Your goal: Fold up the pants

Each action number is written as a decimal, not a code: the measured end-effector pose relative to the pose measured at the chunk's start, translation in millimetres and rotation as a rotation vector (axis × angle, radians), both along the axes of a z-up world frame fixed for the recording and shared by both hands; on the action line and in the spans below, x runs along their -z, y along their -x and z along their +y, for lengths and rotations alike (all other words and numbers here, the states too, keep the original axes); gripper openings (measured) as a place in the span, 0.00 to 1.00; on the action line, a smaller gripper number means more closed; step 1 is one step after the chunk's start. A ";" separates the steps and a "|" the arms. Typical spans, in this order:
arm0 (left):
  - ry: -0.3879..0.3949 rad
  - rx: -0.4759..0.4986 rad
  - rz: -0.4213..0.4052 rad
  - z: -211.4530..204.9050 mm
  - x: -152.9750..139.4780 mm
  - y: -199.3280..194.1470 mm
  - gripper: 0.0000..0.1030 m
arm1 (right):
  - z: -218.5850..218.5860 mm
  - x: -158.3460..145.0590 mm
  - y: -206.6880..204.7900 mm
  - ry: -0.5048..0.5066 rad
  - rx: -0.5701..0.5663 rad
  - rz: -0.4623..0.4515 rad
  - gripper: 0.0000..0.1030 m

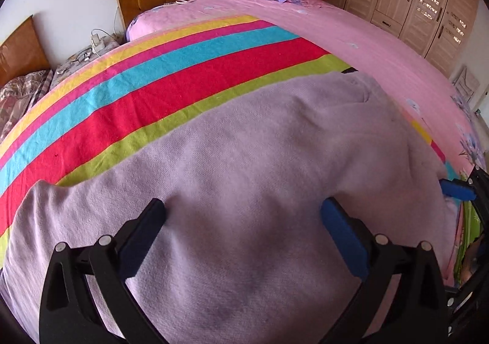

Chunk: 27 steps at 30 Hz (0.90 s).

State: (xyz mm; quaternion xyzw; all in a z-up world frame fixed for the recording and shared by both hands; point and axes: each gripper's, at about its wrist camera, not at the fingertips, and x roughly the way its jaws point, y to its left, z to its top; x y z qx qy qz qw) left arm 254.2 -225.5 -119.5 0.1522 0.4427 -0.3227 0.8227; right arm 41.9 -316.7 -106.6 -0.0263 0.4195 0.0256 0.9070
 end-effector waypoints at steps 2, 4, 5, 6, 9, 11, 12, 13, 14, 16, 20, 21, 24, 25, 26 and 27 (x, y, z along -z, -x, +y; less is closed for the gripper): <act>-0.005 -0.004 -0.004 -3.0 1.5 -1.0 0.99 | 2.0 -0.1 1.6 0.001 0.004 0.000 0.90; 0.000 -0.003 0.000 -2.6 1.0 -1.0 0.99 | 2.9 -0.8 1.2 0.005 0.007 0.002 0.90; 0.014 -0.007 0.006 -0.1 -1.2 -1.3 0.99 | 3.1 -1.7 -0.4 0.010 0.011 0.010 0.90; 0.019 -0.022 0.008 5.0 -3.9 -1.8 0.99 | 5.3 -3.5 -2.2 0.022 0.021 0.028 0.90; 0.072 -0.085 -0.016 39.4 -29.3 0.9 0.99 | 10.3 -6.5 -9.2 0.062 0.048 0.078 0.90; 0.139 -0.111 -0.030 78.4 -51.6 7.8 0.99 | 14.7 -11.0 -14.7 0.089 0.088 0.111 0.90; 0.150 -0.140 -0.050 105.1 -61.2 11.7 0.99 | 17.4 -15.8 -18.3 0.096 0.115 0.114 0.89; 0.144 -0.180 -0.075 133.9 -68.3 15.8 0.99 | 21.8 -22.5 -21.1 0.086 0.120 0.094 0.89; 0.136 -0.223 -0.093 160.9 -72.3 19.4 0.99 | 28.9 -31.0 -24.1 0.069 0.111 0.057 0.89; 0.129 -0.307 -0.107 211.4 -76.6 26.6 0.99 | 48.3 -44.1 -35.9 0.036 0.073 0.003 0.90; 0.132 -0.546 -0.106 318.2 -74.8 45.1 0.99 | 121.0 -50.1 -66.6 -0.005 -0.118 -0.028 0.90; 0.147 -0.608 -0.082 342.7 -69.9 49.3 0.99 | 148.5 -46.8 -76.5 -0.019 -0.183 -0.019 0.90; 0.169 -0.706 -0.025 383.3 -54.7 61.7 0.99 | 209.8 -35.8 -94.6 -0.012 -0.323 0.016 0.90; 0.168 -0.707 -0.022 386.9 -51.2 65.9 0.99 | 227.9 -31.1 -97.9 -0.011 -0.363 0.032 0.90; 0.161 -0.705 -0.027 388.2 -48.2 70.8 0.99 | 244.3 -25.8 -100.0 -0.013 -0.402 0.054 0.90; 0.152 -0.696 -0.037 388.8 -46.0 76.5 0.99 | 256.1 -22.3 -100.1 -0.010 -0.428 0.069 0.90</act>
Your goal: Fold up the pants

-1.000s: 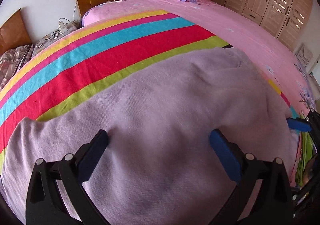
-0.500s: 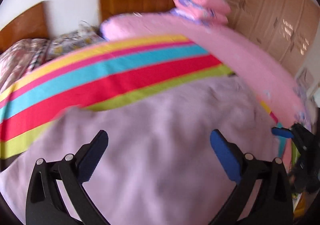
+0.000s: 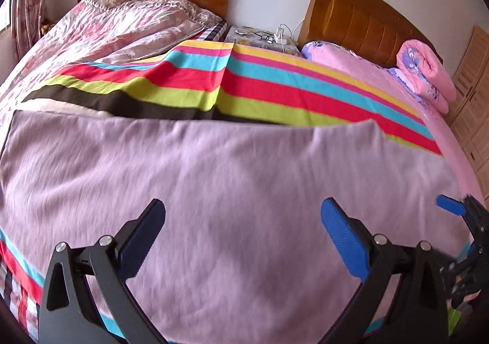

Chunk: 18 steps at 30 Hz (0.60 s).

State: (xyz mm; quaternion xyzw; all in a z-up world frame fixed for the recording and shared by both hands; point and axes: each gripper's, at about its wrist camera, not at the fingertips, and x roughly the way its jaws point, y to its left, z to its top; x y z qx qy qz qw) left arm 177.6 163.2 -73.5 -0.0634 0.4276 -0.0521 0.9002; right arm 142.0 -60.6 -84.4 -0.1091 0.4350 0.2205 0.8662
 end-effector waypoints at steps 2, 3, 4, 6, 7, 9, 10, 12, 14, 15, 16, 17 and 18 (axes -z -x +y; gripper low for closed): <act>-0.024 0.020 0.003 -0.6 8.6 3.5 0.99 | 22.3 9.2 5.5 0.017 -0.042 0.025 0.90; -0.044 0.025 0.015 -1.6 16.7 3.2 0.99 | 28.9 16.7 7.9 0.040 -0.056 0.045 0.90; -0.056 0.029 0.026 -4.6 23.9 1.6 0.99 | 34.9 21.7 11.5 0.067 -0.060 0.055 0.90; -0.071 0.035 0.044 -5.2 36.7 0.7 0.99 | 30.1 28.5 21.5 0.059 -0.050 0.054 0.90; -0.085 0.037 0.049 -6.0 42.8 -0.9 0.99 | 22.7 30.1 21.1 0.037 -0.031 0.083 0.90; -0.118 0.045 0.042 -9.0 47.8 -1.3 0.99 | 12.3 29.2 21.0 0.035 0.012 0.103 0.90; -0.127 0.048 0.043 -9.8 49.6 -2.3 0.99 | 8.6 27.5 20.3 0.050 0.031 0.112 0.90; -0.132 0.049 0.047 -10.1 50.3 -3.8 0.99 | 3.8 18.2 17.1 0.062 0.065 0.105 0.90; -0.137 0.051 0.045 -10.3 50.9 -3.9 0.99 | 4.9 5.2 11.2 0.024 0.060 0.069 0.90; -0.138 0.051 0.043 -10.5 51.1 -3.6 0.99 | 9.4 -2.5 4.4 -0.008 0.044 0.045 0.90; -0.137 0.051 0.042 -10.8 51.2 -3.6 0.99 | 15.5 -8.4 -2.5 -0.023 0.027 0.026 0.90; -0.136 0.051 0.040 -11.3 51.0 -3.7 0.99 | 20.8 -11.8 -8.2 -0.025 0.007 0.012 0.90; -0.134 0.050 0.039 -11.4 50.6 -3.3 0.99 | 31.6 -13.4 -18.4 -0.014 -0.030 -0.011 0.90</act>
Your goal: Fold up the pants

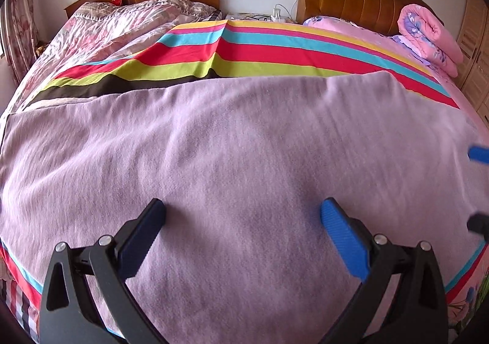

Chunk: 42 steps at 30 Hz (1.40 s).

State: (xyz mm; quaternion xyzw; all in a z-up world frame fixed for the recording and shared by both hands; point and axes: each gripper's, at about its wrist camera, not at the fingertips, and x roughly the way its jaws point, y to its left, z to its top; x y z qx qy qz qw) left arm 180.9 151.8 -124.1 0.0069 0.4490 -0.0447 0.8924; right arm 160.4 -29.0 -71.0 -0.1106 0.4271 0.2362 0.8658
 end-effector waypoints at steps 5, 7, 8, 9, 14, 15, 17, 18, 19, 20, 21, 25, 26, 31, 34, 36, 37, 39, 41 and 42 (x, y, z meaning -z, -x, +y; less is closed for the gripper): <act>0.001 -0.001 -0.008 -0.6 0.0 1.0 0.99 | 23.0 21.2 -68.5 -0.003 -0.026 0.033 0.90; 0.003 -0.001 -0.011 -0.4 0.1 1.4 0.99 | 20.7 30.8 -95.1 -0.045 0.012 0.070 0.90; 0.002 -0.001 -0.013 -0.4 0.3 1.8 0.99 | 19.0 37.3 -107.8 -0.064 0.025 0.089 0.90; 0.002 -0.001 -0.014 -0.5 0.5 2.1 0.99 | 17.6 42.8 -112.9 -0.066 0.042 0.106 0.90; 0.010 -0.001 -0.018 0.8 -0.6 3.1 0.99 | 12.2 49.1 -118.3 -0.006 0.095 0.061 0.90; 0.040 -0.011 -0.029 4.9 -3.7 5.6 0.99 | 7.5 50.5 -119.1 -0.008 0.128 0.055 0.90; 0.145 -0.013 -0.068 19.4 -14.3 14.0 0.99 | -0.9 49.8 -120.4 -0.036 0.160 0.053 0.90; 0.202 -0.026 -0.105 32.0 -22.5 20.4 0.99 | -4.8 50.6 -121.7 -0.047 0.174 0.059 0.90; 0.230 -0.062 -0.146 47.1 -30.5 26.5 0.99 | -6.3 51.3 -122.9 -0.052 0.173 0.065 0.91; 0.249 -0.110 -0.180 65.2 -37.1 31.5 0.99 | -5.7 51.8 -123.5 -0.050 0.169 0.067 0.93; 0.277 -0.153 -0.200 82.5 -40.9 35.5 0.99 | -3.5 52.8 -124.1 -0.039 0.164 0.066 0.95; 0.564 -0.399 -0.285 187.3 -40.4 65.2 0.99 | 0.4 53.8 -123.8 -0.015 0.158 0.061 0.96; 0.634 -0.448 -0.295 209.1 -36.3 71.6 0.98 | -1.3 53.7 -124.0 -0.023 0.158 0.063 0.96; 0.949 -0.695 -0.369 307.4 -1.1 113.7 0.96 | 1.1 54.5 -124.6 -0.015 0.156 0.060 0.96; 0.953 -0.729 -0.350 328.0 12.6 114.5 0.90 | 2.0 54.6 -124.6 -0.013 0.157 0.059 0.96; 0.972 -0.730 -0.320 334.9 24.4 105.9 0.80 | 1.9 54.5 -124.6 -0.014 0.157 0.060 0.96; 0.987 -0.735 -0.319 338.3 29.1 102.7 0.80 | 1.9 54.6 -124.7 -0.014 0.157 0.059 0.96; 1.012 -0.737 -0.346 345.8 33.1 96.1 0.80 | 1.8 54.5 -124.7 -0.014 0.157 0.059 0.96; 1.008 -0.746 -0.361 354.1 31.1 89.9 0.78 | 1.7 54.6 -124.9 -0.014 0.157 0.059 0.96; 1.012 -0.751 -0.367 358.9 30.3 87.0 0.75 | 1.8 54.6 -124.8 -0.014 0.157 0.059 0.96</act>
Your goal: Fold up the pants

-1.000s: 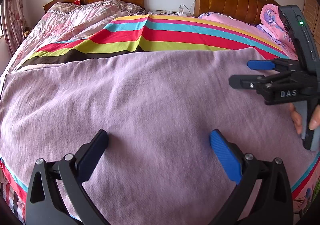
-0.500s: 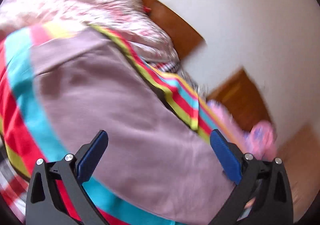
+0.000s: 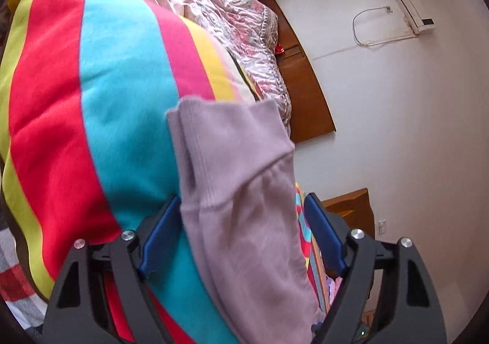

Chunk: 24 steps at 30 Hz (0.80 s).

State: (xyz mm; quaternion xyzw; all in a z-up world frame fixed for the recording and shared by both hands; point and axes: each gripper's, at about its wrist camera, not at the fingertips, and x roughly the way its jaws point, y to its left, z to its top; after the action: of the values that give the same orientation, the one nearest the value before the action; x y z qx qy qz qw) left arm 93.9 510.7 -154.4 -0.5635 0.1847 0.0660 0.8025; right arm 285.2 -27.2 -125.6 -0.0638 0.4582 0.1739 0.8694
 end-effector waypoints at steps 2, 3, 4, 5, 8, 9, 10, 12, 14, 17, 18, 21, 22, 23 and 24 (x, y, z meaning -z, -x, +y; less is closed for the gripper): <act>0.016 -0.008 -0.004 10.6 0.7 -3.8 0.52 | -0.1 -0.1 -0.1 0.000 -0.001 0.001 0.96; 0.020 -0.002 -0.002 14.7 2.4 -5.8 0.22 | -0.1 -0.2 -0.1 0.000 -0.001 0.001 0.96; 0.018 0.002 0.001 18.0 4.0 -6.6 0.18 | -0.1 -0.1 -0.2 0.000 -0.001 0.001 0.96; 0.013 0.007 -0.004 18.7 4.7 -7.6 0.18 | -0.1 -0.2 -0.2 0.000 -0.001 0.001 0.96; -0.025 0.012 -0.003 17.3 -0.3 -7.3 0.17 | 0.0 -0.3 -0.2 0.000 -0.002 0.003 0.96; -0.038 0.005 -0.002 16.4 -4.4 -7.9 0.17 | 0.0 -0.4 -0.3 0.000 -0.002 0.003 0.96; -0.056 -0.007 0.004 13.5 -11.5 -9.1 0.17 | -0.1 -0.5 -0.2 -0.001 -0.002 0.003 0.96; -0.167 -0.020 0.015 -4.5 -40.9 -9.3 0.16 | -3.2 -3.5 1.0 -0.032 0.003 -0.009 0.96; -0.396 0.003 0.022 -42.4 -91.2 -17.3 0.16 | -19.7 -14.8 4.5 -0.139 0.044 -0.055 0.95; -0.732 0.099 0.003 -125.9 -156.3 -32.2 0.17 | -60.3 -32.9 12.2 -0.365 0.157 -0.104 0.95; -0.832 0.145 -0.016 -157.0 -171.7 -36.5 0.17 | -71.4 -37.1 15.3 -0.426 0.186 -0.114 0.95; -1.089 0.363 -0.119 -275.0 -191.8 -40.1 0.19 | -101.9 -52.7 24.7 -0.515 0.264 -0.167 0.95; -1.146 0.454 -0.154 -312.6 -186.9 -40.2 0.19 | -108.6 -56.6 27.2 -0.511 0.281 -0.180 0.96; -1.184 0.527 -0.171 -338.9 -181.0 -40.8 0.19 | -114.7 -59.6 29.5 -0.506 0.295 -0.190 0.96; -1.242 0.657 -0.183 -379.2 -164.4 -40.5 0.21 | -122.0 -62.7 32.1 -0.502 0.309 -0.198 0.96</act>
State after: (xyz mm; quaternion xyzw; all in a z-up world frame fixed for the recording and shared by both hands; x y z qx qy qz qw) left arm 134.4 131.6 10.0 0.0801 0.2049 -0.1340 0.9663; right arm 253.2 -149.2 -62.9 0.2067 0.3183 0.1402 0.9145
